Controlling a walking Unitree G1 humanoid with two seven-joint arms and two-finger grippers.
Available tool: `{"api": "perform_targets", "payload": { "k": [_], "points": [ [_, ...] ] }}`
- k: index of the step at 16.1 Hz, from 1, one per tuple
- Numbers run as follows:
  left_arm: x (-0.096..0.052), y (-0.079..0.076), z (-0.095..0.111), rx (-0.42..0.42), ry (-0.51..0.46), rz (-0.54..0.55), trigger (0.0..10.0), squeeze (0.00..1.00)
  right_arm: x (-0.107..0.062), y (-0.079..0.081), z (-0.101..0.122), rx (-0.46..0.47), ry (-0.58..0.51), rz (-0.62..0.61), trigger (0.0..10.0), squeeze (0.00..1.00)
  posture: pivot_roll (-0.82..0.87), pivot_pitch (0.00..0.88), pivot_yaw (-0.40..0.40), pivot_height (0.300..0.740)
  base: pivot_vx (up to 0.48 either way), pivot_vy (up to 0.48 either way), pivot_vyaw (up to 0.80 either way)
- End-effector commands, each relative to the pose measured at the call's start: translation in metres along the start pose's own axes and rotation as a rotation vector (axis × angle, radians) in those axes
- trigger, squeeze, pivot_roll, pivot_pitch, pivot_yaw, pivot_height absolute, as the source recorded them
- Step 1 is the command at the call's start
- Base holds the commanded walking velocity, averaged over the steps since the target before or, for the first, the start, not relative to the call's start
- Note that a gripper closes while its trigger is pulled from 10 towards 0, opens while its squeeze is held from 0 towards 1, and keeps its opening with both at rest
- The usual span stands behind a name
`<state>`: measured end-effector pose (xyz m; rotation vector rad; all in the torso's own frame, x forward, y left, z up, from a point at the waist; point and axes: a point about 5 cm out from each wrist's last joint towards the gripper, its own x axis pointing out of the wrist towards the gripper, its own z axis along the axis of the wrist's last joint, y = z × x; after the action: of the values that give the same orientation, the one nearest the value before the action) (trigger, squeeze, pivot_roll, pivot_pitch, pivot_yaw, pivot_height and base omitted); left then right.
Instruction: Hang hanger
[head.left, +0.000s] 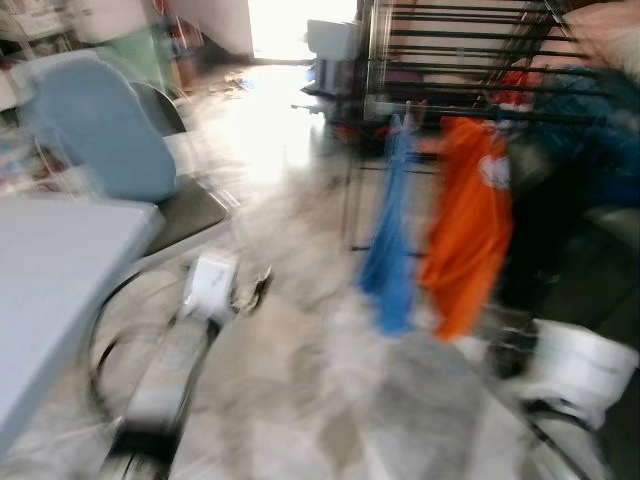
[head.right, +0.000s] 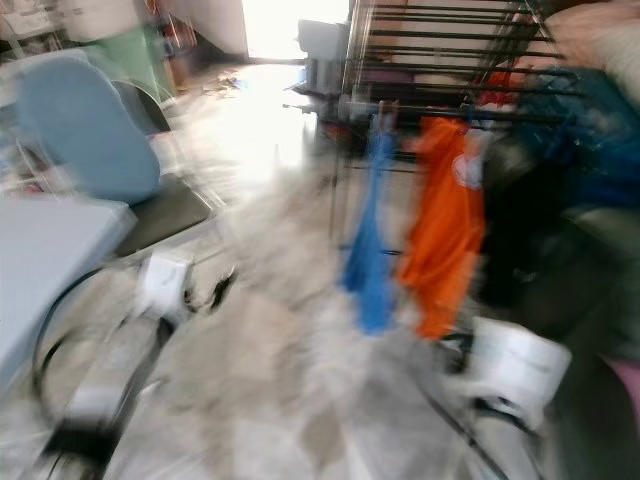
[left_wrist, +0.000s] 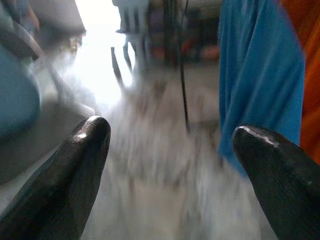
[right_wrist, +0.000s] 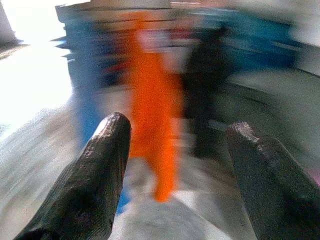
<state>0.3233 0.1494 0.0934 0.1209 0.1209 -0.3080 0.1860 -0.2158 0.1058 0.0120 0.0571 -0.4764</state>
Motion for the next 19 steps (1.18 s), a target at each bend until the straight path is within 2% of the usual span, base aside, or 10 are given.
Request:
{"api": "perform_targets", "payload": {
  "k": [1, 4, 6, 8, 9, 12, 15, 19],
  "points": [
    [0.013, -0.017, 0.026, -0.024, -0.114, -0.058, 10.0, 0.0, 0.001, -0.002, 0.009, 0.01, -0.015, -0.058, 10.0, 0.0, -0.06, 0.0, 0.011, 0.74, 0.0, 0.0, 0.0],
    [0.016, -0.024, 0.029, -0.04, -0.133, -0.06, 10.0, 0.0, 0.006, -0.003, 0.012, 0.011, -0.01, -0.037, 10.0, 0.0, -0.05, 0.0, 0.0, 0.74, 0.0, 0.0, 0.0],
    [0.015, -0.018, 0.028, -0.027, -0.135, -0.024, 10.0, 0.0, 0.006, 0.001, 0.011, -0.013, 0.018, -0.002, 10.0, 0.0, -0.05, 0.0, -0.008, 0.74, 0.0, 0.0, 0.0],
    [0.013, -0.009, 0.028, -0.003, -0.135, 0.033, 10.0, 0.0, 0.007, 0.005, 0.011, -0.083, 0.012, 0.018, 10.0, 0.0, -0.04, 0.0, -0.014, 0.74, 0.0, 0.0, 0.0],
    [0.012, -0.003, 0.028, 0.007, -0.135, 0.072, 10.0, 0.0, 0.007, 0.014, 0.013, -0.082, 0.0, 0.084, 10.0, 0.0, -0.03, 0.0, -0.017, 0.74, 0.0, 0.0, 0.0],
    [0.011, -0.001, 0.026, 0.007, -0.128, 0.094, 10.0, 0.0, 0.008, 0.027, 0.017, -0.146, -0.018, 0.2, 10.0, 0.0, -0.03, 0.0, -0.019, 0.74, 0.0, 0.0, 0.0],
    [0.01, -0.008, 0.025, 0.012, -0.127, 0.073, 10.0, 0.0, 0.002, 0.032, 0.016, -0.093, 0.007, 0.271, 10.0, 0.0, -0.03, 0.0, -0.02, 0.74, 0.0, 0.0, 0.0],
    [0.013, -0.013, 0.026, -0.009, -0.131, 0.048, 10.0, 0.0, 0.0, 0.038, 0.019, -0.081, -0.01, 0.316, 10.0, 0.0, -0.04, 0.0, -0.021, 0.74, 0.0, 0.0, 0.0]
  ]
}}
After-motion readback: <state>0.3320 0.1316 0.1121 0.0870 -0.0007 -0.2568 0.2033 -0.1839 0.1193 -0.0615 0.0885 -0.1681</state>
